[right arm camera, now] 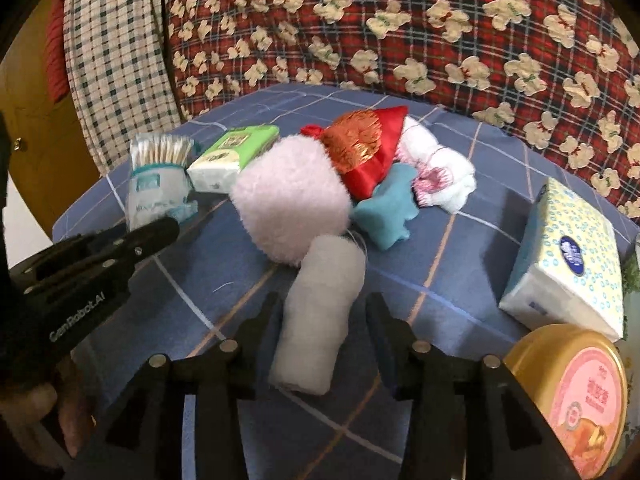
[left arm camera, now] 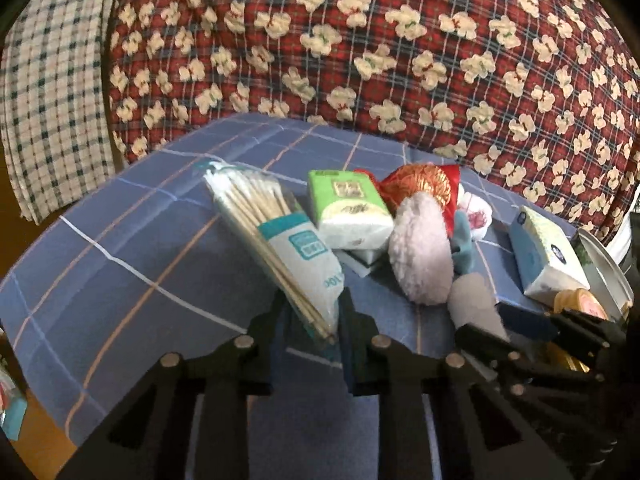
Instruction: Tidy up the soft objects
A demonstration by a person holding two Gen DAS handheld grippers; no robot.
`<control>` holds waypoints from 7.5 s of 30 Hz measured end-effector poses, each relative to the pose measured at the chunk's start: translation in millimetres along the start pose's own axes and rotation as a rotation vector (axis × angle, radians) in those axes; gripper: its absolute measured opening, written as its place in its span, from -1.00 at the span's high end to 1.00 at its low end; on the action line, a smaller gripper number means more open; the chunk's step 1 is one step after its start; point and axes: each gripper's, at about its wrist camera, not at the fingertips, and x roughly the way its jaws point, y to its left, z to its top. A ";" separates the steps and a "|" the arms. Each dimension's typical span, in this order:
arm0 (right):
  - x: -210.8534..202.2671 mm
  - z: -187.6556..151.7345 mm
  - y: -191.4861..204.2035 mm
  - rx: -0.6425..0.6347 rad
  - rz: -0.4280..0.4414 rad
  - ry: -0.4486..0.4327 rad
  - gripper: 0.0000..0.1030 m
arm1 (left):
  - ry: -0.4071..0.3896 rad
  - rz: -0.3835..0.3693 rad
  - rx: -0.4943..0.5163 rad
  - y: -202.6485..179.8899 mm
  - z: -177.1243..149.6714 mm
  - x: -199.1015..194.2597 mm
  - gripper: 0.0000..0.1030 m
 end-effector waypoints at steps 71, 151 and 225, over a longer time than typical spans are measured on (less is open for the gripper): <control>-78.0 -17.6 -31.9 0.035 -0.180 -0.462 0.39 | -0.222 -0.051 0.171 -107.2 20.5 -9.5 0.61; -207.1 -105.5 -240.1 0.503 -0.410 -0.599 -0.35 | -0.158 -0.318 0.340 -228.0 25.8 -68.2 -0.57; 1.2 36.6 24.6 -0.094 -0.056 -0.200 -0.36 | -0.105 0.132 -0.042 9.0 53.4 27.0 0.06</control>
